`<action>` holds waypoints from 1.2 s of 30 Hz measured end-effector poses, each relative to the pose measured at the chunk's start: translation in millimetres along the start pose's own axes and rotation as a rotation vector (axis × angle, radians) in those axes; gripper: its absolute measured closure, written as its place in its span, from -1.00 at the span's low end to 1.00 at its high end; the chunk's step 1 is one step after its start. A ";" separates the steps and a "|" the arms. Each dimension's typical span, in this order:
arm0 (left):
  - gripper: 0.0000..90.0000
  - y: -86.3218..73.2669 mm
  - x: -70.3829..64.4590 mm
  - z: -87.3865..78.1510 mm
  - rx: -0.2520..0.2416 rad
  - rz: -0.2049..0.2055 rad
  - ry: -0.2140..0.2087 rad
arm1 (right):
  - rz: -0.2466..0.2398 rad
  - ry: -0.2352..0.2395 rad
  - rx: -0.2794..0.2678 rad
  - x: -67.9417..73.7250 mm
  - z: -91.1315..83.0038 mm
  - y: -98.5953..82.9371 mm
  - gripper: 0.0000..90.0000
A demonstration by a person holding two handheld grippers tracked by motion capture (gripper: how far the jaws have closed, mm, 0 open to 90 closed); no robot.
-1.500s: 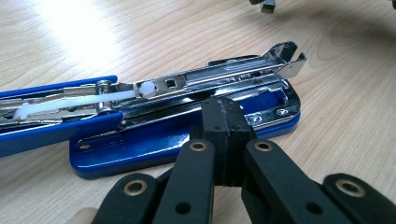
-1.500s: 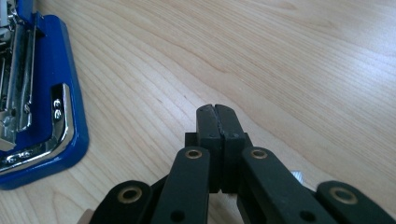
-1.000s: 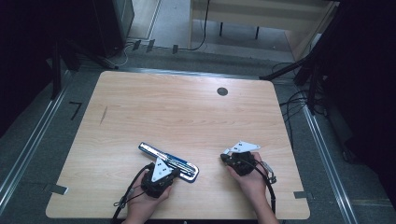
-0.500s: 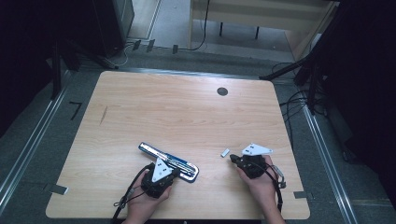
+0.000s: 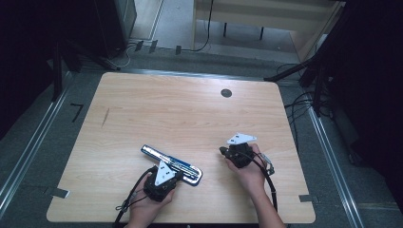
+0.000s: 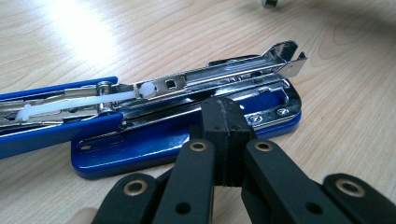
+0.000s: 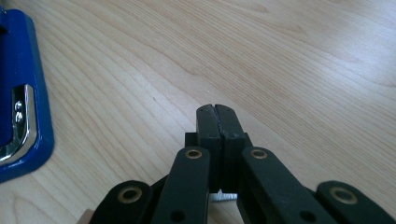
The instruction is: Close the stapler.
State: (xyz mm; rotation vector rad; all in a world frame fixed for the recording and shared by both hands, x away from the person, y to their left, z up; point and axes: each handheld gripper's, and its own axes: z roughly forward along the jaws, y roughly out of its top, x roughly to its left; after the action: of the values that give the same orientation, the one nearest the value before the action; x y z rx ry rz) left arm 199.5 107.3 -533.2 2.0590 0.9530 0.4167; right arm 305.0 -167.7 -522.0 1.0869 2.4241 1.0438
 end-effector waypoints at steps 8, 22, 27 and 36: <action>1.00 0.2 0.7 -0.3 0.004 -0.002 -0.005 | -0.016 0.009 0.016 -0.6 -0.8 -6.3 1.00; 1.00 0.2 0.8 -0.2 0.003 -0.005 -0.006 | -0.004 0.015 0.011 -5.0 -16.0 -32.8 1.00; 1.00 0.1 0.8 -0.1 0.001 -0.007 -0.006 | -0.006 0.010 0.011 -9.1 -22.5 -37.3 1.00; 1.00 0.2 1.0 -0.1 0.002 -0.009 -0.008 | 0.049 -0.002 -0.030 -24.9 -38.3 -45.8 1.00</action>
State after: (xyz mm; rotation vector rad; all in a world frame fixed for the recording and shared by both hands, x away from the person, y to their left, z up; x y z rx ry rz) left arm 200.2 108.0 -533.0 2.0558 0.9579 0.4030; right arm 277.8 -226.0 -529.0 1.1421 2.3839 1.0897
